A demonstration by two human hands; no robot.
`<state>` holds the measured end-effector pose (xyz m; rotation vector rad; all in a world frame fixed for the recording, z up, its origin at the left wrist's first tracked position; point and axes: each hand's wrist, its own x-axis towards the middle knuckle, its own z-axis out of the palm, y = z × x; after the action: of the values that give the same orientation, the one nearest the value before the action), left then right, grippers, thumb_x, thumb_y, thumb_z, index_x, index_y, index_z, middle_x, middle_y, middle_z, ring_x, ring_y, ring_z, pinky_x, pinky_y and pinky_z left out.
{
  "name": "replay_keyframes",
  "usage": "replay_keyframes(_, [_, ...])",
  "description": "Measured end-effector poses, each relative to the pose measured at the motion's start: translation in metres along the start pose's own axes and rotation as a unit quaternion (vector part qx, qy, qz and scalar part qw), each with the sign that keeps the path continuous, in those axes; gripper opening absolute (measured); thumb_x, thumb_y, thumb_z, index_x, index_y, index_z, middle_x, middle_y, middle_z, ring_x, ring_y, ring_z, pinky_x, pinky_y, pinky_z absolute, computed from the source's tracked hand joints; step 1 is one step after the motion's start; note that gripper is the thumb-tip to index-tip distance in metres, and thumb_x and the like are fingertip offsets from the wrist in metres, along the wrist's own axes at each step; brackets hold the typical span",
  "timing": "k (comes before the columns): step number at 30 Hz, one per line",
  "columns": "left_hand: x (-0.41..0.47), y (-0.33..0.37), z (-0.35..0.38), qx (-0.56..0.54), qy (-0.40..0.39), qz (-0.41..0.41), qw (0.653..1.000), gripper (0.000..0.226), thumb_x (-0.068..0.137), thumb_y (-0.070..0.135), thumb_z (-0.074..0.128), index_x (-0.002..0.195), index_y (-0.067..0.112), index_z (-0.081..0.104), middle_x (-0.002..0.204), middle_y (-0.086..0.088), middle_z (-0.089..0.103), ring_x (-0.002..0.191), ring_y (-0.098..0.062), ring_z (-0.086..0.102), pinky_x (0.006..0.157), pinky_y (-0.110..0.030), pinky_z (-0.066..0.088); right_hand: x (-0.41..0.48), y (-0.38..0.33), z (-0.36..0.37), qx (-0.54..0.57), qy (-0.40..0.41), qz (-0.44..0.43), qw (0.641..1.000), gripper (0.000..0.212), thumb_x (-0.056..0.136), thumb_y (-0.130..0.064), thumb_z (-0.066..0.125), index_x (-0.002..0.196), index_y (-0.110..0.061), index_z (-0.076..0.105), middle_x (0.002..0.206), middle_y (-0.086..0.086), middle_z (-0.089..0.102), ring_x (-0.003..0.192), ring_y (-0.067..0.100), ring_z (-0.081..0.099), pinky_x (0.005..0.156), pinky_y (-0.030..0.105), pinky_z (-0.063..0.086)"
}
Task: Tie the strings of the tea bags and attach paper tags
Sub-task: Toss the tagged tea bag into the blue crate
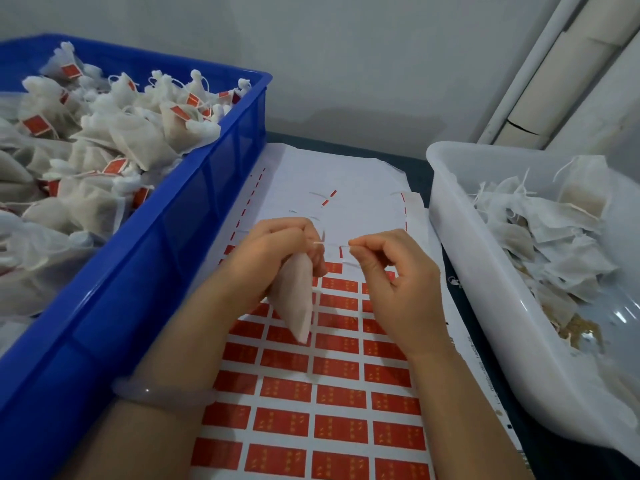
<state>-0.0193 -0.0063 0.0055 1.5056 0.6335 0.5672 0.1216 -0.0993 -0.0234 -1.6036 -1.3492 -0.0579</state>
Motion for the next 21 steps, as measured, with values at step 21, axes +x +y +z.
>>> replay_keyframes(21, [0.019,-0.032,0.000,0.333,0.254,-0.016,0.908,0.015,0.096,0.030,0.038,0.088,0.024,0.049,0.075,0.006,0.055,0.068,-0.010,0.057,0.057,-0.023,0.046,0.022,0.020,0.030,-0.178,-0.205,0.102,0.957,0.015,0.085,-0.023,0.060,0.081,-0.038,0.061,0.133,-0.011,0.046,0.124,0.009,0.029,0.107,0.036,0.020])
